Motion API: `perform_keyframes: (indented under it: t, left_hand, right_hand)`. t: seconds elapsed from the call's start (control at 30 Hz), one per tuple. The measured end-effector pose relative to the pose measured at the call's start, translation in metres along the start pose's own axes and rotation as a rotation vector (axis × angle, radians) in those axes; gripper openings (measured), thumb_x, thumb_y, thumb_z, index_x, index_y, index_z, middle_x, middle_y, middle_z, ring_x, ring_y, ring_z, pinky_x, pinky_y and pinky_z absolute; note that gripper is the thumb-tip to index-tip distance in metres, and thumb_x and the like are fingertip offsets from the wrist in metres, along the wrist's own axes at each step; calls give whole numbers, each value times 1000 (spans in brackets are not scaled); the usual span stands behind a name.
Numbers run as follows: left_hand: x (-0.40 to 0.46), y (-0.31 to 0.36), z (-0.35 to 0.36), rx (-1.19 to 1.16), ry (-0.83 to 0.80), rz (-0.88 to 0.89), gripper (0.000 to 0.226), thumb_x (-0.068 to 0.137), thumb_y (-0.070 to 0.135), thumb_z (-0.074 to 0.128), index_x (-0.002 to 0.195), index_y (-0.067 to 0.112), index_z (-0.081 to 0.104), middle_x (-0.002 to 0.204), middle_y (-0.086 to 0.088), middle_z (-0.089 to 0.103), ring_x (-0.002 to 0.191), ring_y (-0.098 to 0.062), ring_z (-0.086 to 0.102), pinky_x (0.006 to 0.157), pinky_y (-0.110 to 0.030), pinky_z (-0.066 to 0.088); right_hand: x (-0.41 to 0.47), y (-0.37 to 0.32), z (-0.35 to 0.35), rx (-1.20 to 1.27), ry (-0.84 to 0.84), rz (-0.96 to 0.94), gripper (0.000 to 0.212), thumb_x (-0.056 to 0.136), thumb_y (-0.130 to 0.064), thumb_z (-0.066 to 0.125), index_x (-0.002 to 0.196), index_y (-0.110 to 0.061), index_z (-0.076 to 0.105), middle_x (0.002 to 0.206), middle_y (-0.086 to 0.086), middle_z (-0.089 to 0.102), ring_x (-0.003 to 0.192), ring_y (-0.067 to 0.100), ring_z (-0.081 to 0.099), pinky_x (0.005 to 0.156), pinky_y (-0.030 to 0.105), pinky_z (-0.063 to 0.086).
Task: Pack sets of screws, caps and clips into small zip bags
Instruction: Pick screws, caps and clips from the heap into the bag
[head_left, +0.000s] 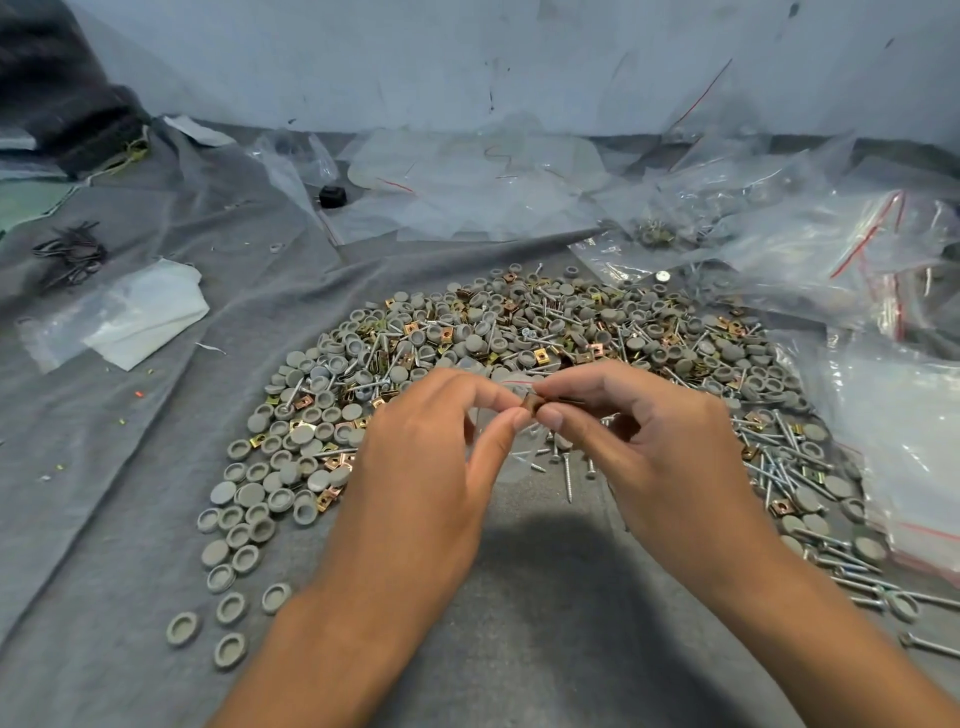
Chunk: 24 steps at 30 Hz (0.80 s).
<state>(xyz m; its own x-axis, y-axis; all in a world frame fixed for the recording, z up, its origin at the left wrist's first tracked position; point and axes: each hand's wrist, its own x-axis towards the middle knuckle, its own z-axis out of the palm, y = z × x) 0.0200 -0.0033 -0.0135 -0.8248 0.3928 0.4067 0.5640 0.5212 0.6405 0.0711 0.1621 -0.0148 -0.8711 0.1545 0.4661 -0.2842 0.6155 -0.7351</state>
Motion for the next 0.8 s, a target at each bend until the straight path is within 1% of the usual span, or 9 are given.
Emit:
perform_keyframes:
  t: [0.07,0.17,0.33,0.47,0.53,0.63,0.67,0.73,0.8]
  left_hand:
    - [0,1,0,-5,-10,-5,18,92,40,58,96,27,69,92,19,61,86,0,56,77,-17,42]
    - [0,2,0,34,-26,7,20,93,41,55,96,26,68,94,17,61,86,-3,56,80,-25,46]
    - [0,1,0,47,-66,-9,21,95,44,50,96,28,65,94,17,60,89,-6,56,83,-33,46]
    - [0,-1,0,45,-57,-8,21,102,39,47,95,28,64,90,16,59,88,-7,57,82,-37,47]
    - [0,-1,0,42,-30,-2,28,105,38,43,102,26,68,93,15,61,91,-6,58,82,-35,47]
    - [-1,-1,-1,54,-8,-3,30,105,33,43,115,26,70,104,17,62,98,-1,57,86,-22,44]
    - [-1,0,-1,56,-8,-5,29,104,30,44,117,26,69,106,18,62,100,1,56,87,-18,43]
    - [-1,0,-1,60,-10,-6,26,104,25,47,119,24,69,109,18,62,101,2,56,88,-14,41]
    - [-1,0,-1,65,-9,-7,25,103,19,50,120,24,69,111,17,63,102,4,55,90,-8,39]
  right_hand:
    - [0,-1,-1,4,-23,1,23,87,-28,68,109,-26,74,95,-22,72,88,-7,68,75,6,49]
    - [0,-2,1,21,-22,-6,24,88,-29,66,111,-29,72,96,-23,71,90,-6,68,77,8,51]
    - [-2,0,3,0,2,4,20,87,-27,69,106,-25,74,89,-24,70,83,-5,68,71,7,48]
    - [-1,4,3,-9,4,34,17,89,-29,68,104,-26,75,83,-24,69,80,-3,67,68,5,46]
    - [-1,4,3,-18,4,37,18,89,-30,68,105,-27,75,81,-24,69,79,-3,67,66,5,46]
    - [-1,1,2,-18,10,9,20,90,-32,67,109,-30,73,84,-26,69,79,-5,68,66,6,48]
    - [-1,1,2,-8,25,1,19,90,-33,67,109,-30,72,83,-24,70,79,-4,68,65,7,48]
    - [0,0,1,63,83,27,17,92,-36,66,108,-31,66,79,-15,72,74,1,69,60,11,49]
    - [0,-2,-1,172,162,52,15,92,-39,68,101,-31,59,81,-9,73,69,7,67,54,13,46]
